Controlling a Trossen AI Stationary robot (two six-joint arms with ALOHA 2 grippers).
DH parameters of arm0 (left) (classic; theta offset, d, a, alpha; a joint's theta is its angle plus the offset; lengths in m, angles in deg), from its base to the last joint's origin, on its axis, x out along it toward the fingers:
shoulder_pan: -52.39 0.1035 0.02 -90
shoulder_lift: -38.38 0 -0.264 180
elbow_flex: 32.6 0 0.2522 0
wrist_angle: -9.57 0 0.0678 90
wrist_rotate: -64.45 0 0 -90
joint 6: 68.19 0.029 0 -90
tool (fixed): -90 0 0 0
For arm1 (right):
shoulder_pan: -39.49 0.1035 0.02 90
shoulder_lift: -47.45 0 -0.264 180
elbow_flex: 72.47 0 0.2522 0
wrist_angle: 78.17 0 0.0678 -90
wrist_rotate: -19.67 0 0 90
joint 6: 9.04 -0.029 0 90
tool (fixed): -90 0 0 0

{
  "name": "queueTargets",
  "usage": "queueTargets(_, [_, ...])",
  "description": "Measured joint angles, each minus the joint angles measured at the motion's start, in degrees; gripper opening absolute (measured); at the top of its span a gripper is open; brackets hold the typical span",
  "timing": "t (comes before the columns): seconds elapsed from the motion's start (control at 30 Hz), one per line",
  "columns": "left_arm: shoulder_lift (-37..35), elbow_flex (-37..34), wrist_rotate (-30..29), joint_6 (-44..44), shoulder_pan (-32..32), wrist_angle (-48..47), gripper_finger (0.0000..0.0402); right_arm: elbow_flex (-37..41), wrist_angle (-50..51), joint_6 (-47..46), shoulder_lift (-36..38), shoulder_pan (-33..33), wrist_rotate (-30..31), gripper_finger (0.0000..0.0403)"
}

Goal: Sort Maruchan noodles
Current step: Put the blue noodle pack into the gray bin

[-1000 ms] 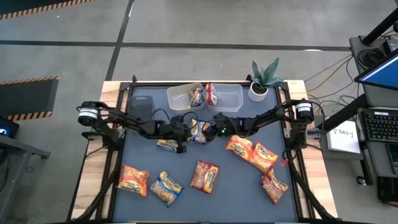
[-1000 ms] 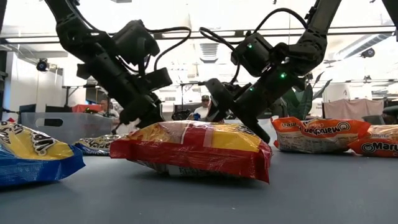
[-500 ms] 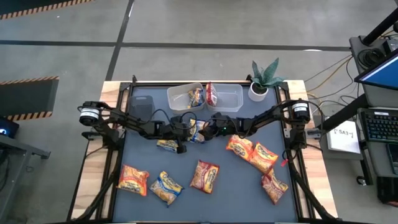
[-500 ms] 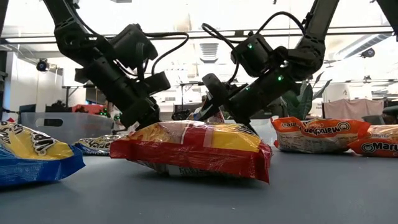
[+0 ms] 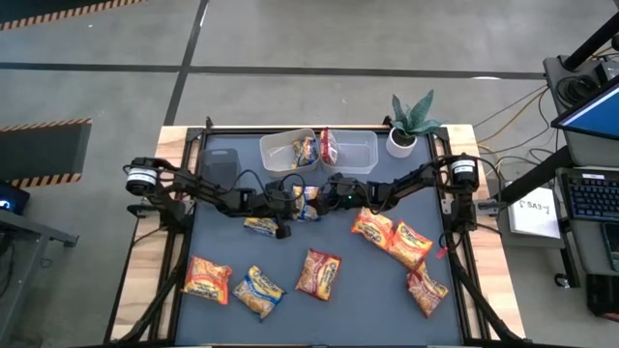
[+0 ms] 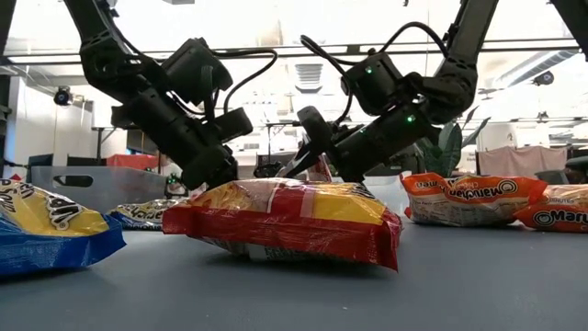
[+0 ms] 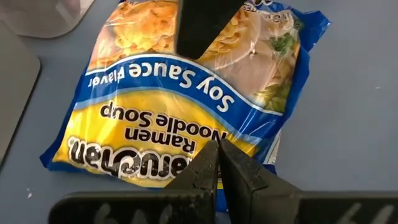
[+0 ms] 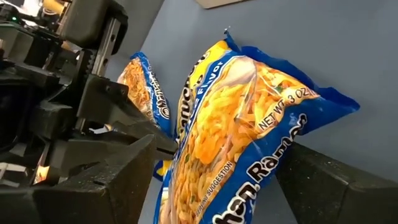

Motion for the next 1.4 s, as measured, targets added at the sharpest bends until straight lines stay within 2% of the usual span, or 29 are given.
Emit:
queueTargets(0.13, [0.0, 0.0, 0.2, -0.2, 0.0, 0.3, 0.0, -0.1, 0.5, 0.1, 0.0, 0.0, -0.1, 0.0257])
queueTargets(0.43, [0.0, 0.0, 0.6, -0.9, 0.0, 0.8, 0.0, -0.5, 1.0, 1.0, 0.0, 0.0, -0.4, 0.0142])
queueTargets(0.57, [-1.0, 0.0, 0.6, -1.3, -0.5, 0.5, 0.0, -0.5, 1.3, 2.9, 0.5, 0.1, -0.6, 0.011])
queueTargets(0.77, [-6.5, 0.1, 0.4, 0.4, -1.3, -0.9, 0.0, -0.2, 1.8, 7.3, 2.5, 0.2, -1.3, 0.0103])
queueTargets(1.0, [-18.7, -0.6, 2.4, 4.6, -1.6, -4.1, 0.0, 0.1, 1.4, 16.7, 4.3, 1.3, 0.5, 0.0102])
queueTargets(1.2, [-30.5, -4.5, 4.2, 6.2, -1.5, -3.7, 0.0, 0.2, -0.3, 22.4, 4.9, 3.0, 3.9, 0.0102])
queueTargets(1.4, [-38.9, -8.8, 4.1, 4.4, -1.5, -2.4, 0.0, 0.4, -5.1, 26.1, 6.3, 3.5, 5.2, 0.0102])
